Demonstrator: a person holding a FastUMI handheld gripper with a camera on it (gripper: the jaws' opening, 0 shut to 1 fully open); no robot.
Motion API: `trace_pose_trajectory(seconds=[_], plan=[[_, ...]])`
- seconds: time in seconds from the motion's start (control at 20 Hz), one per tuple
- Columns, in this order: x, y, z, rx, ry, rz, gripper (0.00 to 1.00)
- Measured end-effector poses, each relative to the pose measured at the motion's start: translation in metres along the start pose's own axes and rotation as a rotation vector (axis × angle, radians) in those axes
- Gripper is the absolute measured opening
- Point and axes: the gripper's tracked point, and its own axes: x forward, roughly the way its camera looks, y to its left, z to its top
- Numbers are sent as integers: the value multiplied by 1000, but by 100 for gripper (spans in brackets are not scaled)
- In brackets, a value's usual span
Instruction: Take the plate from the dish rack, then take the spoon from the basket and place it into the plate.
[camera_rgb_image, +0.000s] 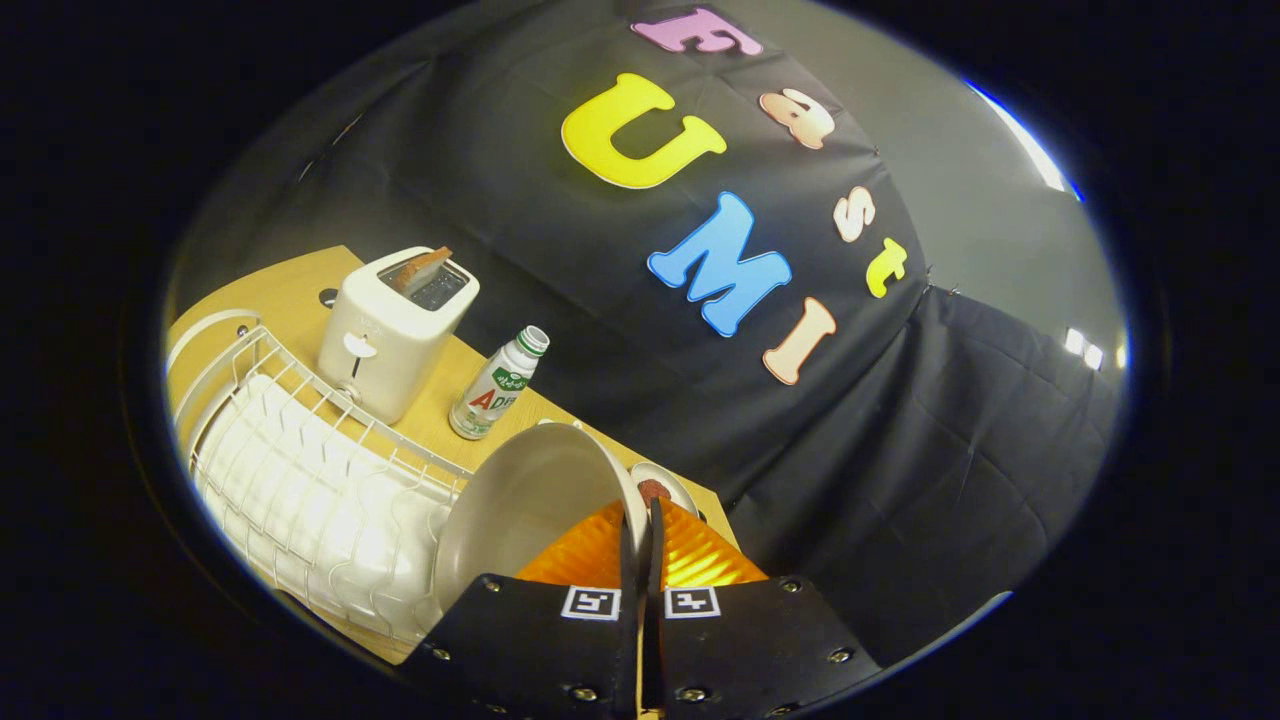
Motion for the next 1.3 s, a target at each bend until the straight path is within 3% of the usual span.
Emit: trace_pose_trajectory(seconds=[0.35,0.55,1.0,1.3], plan=[[-62,-44,-11,53,-18,-38,2],[-104,-49,-25,83,-26,-19,2],[-175,-16,-79,150,3,133,2],[-190,12,-128,259,81,237,2]])
